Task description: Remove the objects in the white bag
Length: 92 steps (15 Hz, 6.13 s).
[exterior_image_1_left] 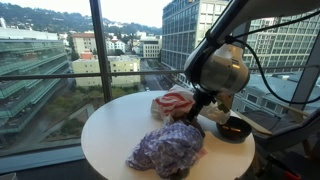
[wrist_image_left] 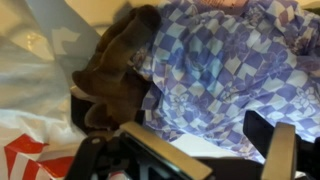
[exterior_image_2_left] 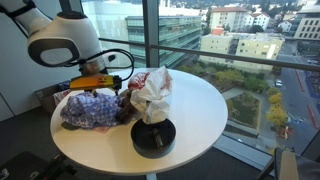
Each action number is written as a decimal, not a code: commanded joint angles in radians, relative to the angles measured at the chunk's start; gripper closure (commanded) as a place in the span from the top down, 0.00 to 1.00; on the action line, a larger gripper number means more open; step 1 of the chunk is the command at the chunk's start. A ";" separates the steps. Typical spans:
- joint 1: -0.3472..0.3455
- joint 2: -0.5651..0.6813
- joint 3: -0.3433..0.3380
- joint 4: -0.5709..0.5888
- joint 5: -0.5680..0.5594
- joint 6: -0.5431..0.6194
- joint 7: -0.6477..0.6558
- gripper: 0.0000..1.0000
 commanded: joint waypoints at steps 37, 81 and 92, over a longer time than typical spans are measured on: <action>-0.999 0.153 0.703 0.297 -0.082 -0.068 -0.133 1.00; -1.322 0.383 0.960 0.545 -0.090 -0.045 -0.145 0.73; -1.310 0.214 0.982 0.393 -0.489 0.012 0.189 0.34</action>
